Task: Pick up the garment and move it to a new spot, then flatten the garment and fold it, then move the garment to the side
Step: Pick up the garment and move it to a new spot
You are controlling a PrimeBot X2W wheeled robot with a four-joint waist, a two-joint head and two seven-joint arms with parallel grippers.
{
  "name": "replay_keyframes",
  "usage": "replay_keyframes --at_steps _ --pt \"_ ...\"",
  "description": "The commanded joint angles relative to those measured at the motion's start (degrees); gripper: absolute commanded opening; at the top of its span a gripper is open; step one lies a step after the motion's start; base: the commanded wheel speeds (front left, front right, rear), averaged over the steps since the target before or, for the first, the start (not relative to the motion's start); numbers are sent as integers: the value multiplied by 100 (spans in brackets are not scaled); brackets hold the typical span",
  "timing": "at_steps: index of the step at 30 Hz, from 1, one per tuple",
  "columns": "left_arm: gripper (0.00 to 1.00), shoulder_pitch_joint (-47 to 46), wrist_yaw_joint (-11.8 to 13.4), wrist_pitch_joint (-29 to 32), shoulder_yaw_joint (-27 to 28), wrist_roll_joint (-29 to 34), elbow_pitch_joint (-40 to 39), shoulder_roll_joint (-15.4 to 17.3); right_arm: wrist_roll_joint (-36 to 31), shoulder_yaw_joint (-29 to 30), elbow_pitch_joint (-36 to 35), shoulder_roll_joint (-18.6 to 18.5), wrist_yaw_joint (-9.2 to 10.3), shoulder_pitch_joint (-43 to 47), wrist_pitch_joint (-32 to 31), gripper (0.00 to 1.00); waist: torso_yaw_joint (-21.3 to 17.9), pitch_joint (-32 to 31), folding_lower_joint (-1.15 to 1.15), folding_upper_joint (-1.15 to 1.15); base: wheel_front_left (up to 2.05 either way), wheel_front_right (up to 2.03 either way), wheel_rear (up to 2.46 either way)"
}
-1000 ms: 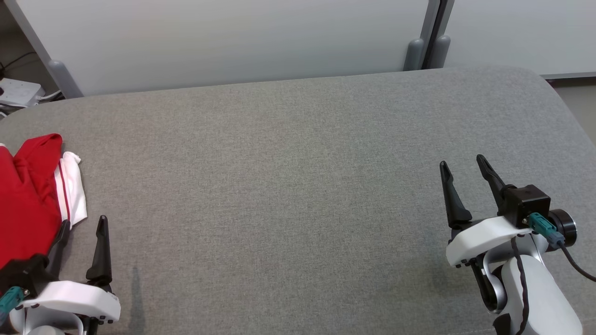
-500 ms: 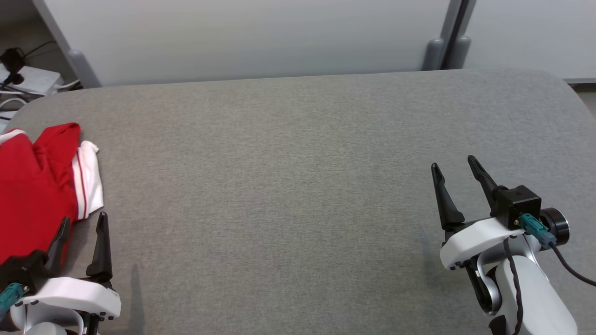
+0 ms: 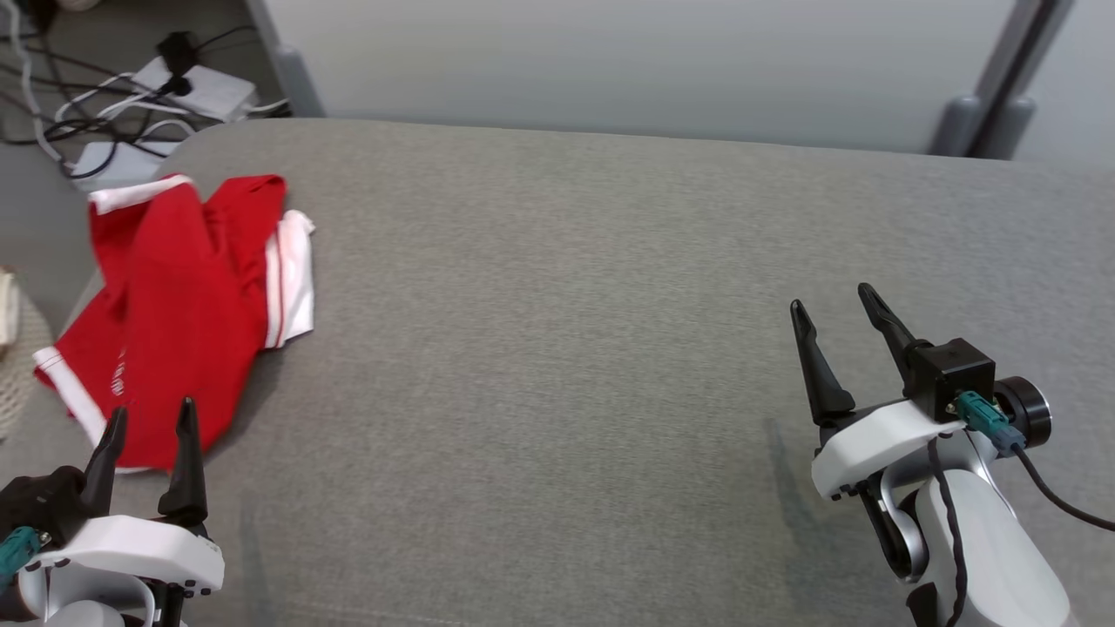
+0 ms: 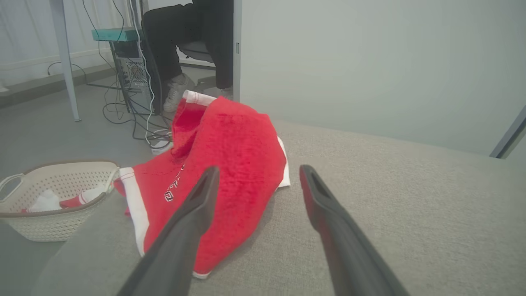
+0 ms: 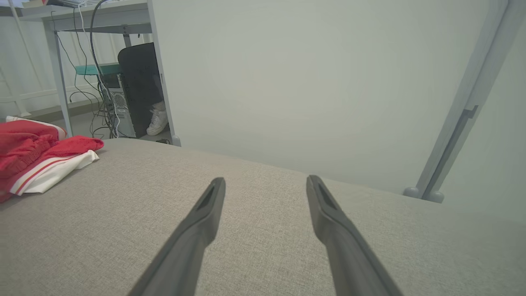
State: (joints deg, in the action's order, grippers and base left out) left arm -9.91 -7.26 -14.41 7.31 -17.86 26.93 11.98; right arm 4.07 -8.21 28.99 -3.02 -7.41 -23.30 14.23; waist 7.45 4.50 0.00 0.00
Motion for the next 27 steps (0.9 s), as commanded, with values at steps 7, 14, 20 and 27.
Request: replay_keyframes --at_steps 7,14,20,27 --pt "100 -318 -23 -59 206 -47 -28 130 24 -207 29 14 -8 -244 77 100 838 -2 0 0 0 0 0" --pt "100 -315 -23 -59 184 -61 132 117 86 -344 132 14 -8 -302 77 100 1339 1 0 0 0 0 0" --pt "100 -302 -23 -59 137 -102 224 128 115 -470 214 14 -8 -358 77 100 1496 27 0 0 0 0 0" --pt "100 -418 -23 -59 -48 -313 389 235 128 -593 229 14 -8 -416 77 100 1367 128 0 0 0 0 0"
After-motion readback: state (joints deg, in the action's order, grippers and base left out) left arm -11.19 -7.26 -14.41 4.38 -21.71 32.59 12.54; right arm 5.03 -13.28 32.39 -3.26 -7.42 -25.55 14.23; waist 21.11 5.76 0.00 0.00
